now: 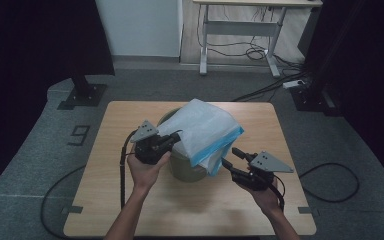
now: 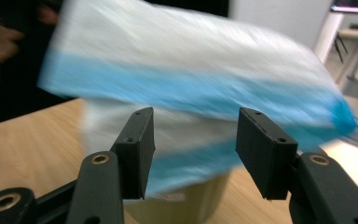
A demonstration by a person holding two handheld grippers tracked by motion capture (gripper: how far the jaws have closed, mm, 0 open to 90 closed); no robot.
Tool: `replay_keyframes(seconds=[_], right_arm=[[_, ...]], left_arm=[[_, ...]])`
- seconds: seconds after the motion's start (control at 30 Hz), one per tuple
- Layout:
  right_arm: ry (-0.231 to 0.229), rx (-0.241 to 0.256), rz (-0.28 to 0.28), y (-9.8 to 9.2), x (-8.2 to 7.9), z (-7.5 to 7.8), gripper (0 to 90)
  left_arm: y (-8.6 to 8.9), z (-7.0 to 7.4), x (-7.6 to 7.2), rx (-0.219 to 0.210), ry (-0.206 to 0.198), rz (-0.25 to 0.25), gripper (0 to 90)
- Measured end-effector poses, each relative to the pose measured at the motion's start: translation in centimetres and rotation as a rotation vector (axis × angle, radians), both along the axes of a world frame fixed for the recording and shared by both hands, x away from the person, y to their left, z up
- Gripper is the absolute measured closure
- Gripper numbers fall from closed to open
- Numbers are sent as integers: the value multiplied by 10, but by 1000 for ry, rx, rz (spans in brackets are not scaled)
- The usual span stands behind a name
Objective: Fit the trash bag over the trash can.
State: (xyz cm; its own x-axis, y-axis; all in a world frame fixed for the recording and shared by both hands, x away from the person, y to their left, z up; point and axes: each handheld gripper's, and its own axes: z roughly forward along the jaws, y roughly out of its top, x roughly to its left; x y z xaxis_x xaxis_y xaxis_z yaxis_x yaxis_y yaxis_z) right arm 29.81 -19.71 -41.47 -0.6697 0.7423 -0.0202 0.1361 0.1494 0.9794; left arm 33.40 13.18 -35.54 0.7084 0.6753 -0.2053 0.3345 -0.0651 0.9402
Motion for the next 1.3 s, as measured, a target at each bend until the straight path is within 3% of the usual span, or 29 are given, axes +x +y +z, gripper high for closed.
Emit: replay_keyframes(seconds=[0.17,0.4,0.47,0.57,0.7,0.8,1.03,1.13,1.23,1.3], right_arm=[[22,2,-95,-10,18,-10,436],[25,9,-204,-16,36,-10,422],[37,26,-202,-18,44,-11,433],[36,61,-147,-17,53,-11,543],[10,4,-117,-10,56,-8,791],[-1,-13,-125,-11,59,-1,885],[-34,-70,-173,-11,75,22,888],[-75,-104,-197,-6,85,36,887],[-91,-106,-196,-4,90,41,887],[-72,-113,-187,-2,92,39,883]], left_arm=[[19,2,-2,-47,15,-16,896],[42,2,-2,-97,36,-20,896],[47,2,-1,-102,40,-19,896],[53,1,-1,-105,42,-16,896],[61,0,-2,-96,38,-9,896],[68,-1,-2,-95,35,-5,896],[72,-2,-2,-85,39,-10,896],[74,-1,-1,-93,46,-23,896],[75,-3,-4,-81,50,-30,896],[76,-7,-7,-76,58,-29,896]])
